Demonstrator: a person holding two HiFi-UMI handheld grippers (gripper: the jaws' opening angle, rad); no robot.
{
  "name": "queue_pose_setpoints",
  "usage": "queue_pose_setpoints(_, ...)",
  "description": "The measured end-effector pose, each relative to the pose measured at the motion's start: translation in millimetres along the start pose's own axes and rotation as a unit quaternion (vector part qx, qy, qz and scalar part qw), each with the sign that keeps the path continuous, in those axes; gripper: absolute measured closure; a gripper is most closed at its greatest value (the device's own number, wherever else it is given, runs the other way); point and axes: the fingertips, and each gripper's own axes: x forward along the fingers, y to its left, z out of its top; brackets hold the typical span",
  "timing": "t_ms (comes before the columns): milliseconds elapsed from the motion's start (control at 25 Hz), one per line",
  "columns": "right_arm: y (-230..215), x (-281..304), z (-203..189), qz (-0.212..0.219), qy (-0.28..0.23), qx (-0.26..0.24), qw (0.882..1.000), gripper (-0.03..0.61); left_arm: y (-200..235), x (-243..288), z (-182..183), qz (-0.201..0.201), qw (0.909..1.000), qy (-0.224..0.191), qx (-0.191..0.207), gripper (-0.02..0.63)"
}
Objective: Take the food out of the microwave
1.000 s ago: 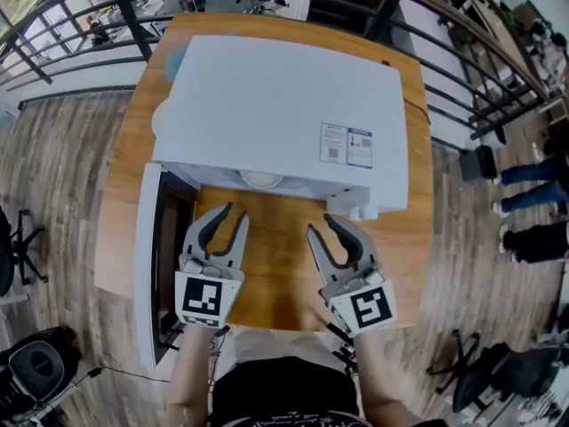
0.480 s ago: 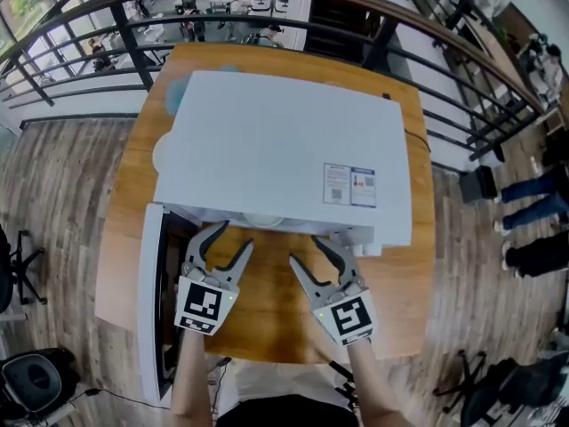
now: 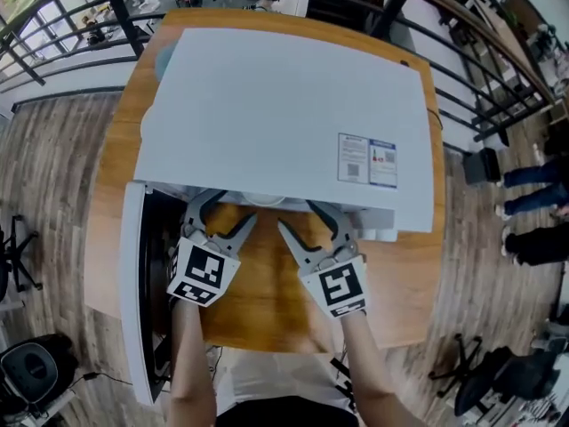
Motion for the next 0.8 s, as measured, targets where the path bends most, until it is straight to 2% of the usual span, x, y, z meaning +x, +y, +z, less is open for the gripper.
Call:
queue_pose_setpoints(160, 1, 13, -4, 0.001, 0.013, -0.017, 1.0, 0.345, 1, 8, -7, -0.012, 0.9999, 0.01, -0.003, 0.316)
queue_pose_setpoints(440, 0, 30, -19, -0.015, 0.054, -0.017, 0.998, 0.342, -1, 19, -19, -0.011, 0.9986, 0.042, 0.03, 0.313)
queue_pose_setpoints(640, -2, 38, -18, -0.022, 0.058, -0.01, 0.998, 0.344, 3, 22, -19, -0.002, 0.9984, 0.041, 0.038, 0.313)
queue_pose_setpoints(800, -1, 41, -17, -0.021, 0.061, -0.013, 0.998, 0.344, 0, 26, -16, -0.014, 0.998, 0.042, 0.046, 0.313)
